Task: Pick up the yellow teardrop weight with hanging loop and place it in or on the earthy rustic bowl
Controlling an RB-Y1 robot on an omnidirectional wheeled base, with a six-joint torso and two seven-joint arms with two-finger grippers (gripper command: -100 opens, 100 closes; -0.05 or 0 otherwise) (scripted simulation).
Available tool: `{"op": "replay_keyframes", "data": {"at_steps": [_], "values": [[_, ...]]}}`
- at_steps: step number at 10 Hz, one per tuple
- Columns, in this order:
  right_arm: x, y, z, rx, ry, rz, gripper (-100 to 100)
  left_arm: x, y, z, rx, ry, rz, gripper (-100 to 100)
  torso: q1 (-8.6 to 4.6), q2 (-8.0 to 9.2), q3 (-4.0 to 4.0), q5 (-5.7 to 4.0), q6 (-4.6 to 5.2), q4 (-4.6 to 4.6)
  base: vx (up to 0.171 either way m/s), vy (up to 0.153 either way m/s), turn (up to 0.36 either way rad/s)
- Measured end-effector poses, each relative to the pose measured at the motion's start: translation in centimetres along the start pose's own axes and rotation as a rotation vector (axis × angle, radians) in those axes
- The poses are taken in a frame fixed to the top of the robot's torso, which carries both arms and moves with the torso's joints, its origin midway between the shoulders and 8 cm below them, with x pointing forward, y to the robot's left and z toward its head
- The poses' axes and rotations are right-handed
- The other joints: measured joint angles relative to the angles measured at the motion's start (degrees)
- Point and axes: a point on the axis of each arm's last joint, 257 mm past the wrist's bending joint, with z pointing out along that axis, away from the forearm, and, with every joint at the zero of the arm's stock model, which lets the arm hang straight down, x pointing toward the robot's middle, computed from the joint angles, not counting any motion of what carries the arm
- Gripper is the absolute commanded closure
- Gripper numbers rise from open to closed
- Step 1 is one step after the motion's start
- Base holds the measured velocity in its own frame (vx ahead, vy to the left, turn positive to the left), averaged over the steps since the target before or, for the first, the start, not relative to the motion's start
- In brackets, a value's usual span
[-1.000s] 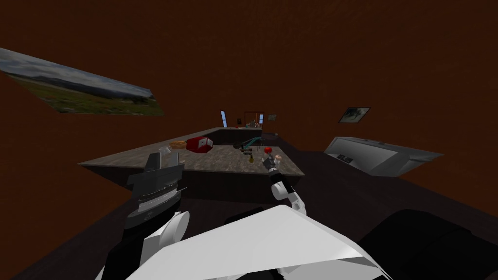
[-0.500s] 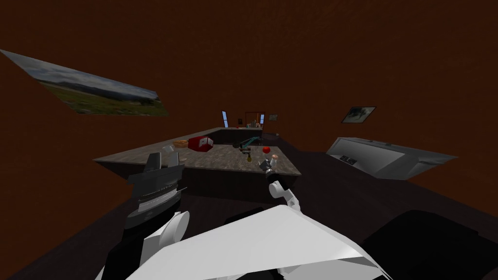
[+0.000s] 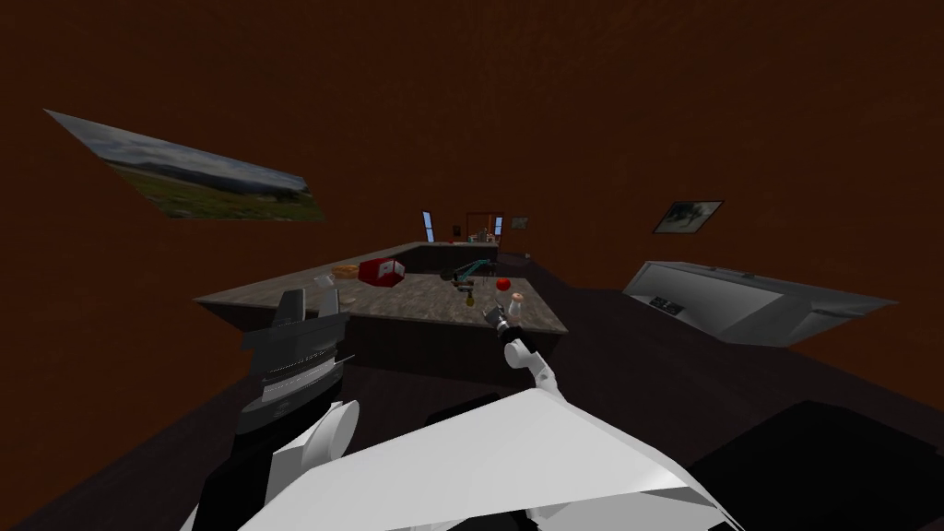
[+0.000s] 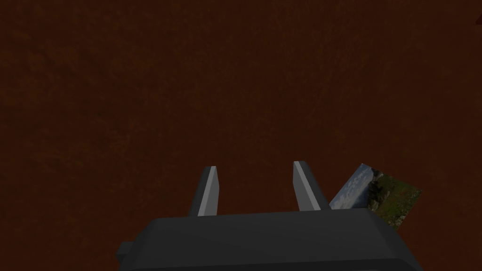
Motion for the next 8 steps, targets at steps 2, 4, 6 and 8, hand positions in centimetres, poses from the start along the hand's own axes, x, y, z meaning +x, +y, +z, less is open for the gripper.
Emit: {"op": "replay_keyframes", "data": {"at_steps": [2,4,6,8], "values": [[-0.3,-1.9,0.8,0.058,-0.015,0.108,-100,0.0,0.0,0.0,0.0,0.0,0.0,0,-0.03,-0.03,-0.02,-0.01,0.0,-0.01,0.006,-0.049,0.025],[0.0,-3.9,1.9,0.115,-0.028,0.213,-100,0.0,0.0,0.0,0.0,0.0,0.0,0,0.0,-0.1,-0.05,0.0,0.01,-0.02,0.024,-0.034,0.02],[0.4,-5.2,2.4,0.155,-0.037,0.291,-100,0.0,0.0,0.0,0.0,0.0,0.0,0,0.09,-0.11,-0.07,0.02,0.01,-0.03,0.027,-0.012,0.005],[1.0,-6.3,3.0,0.189,-0.043,0.366,-100,0.0,0.0,0.0,0.0,0.0,0.0,0,0.11,-0.15,-0.08,0.03,0.0,-0.03,0.037,-0.016,0.011]]}}
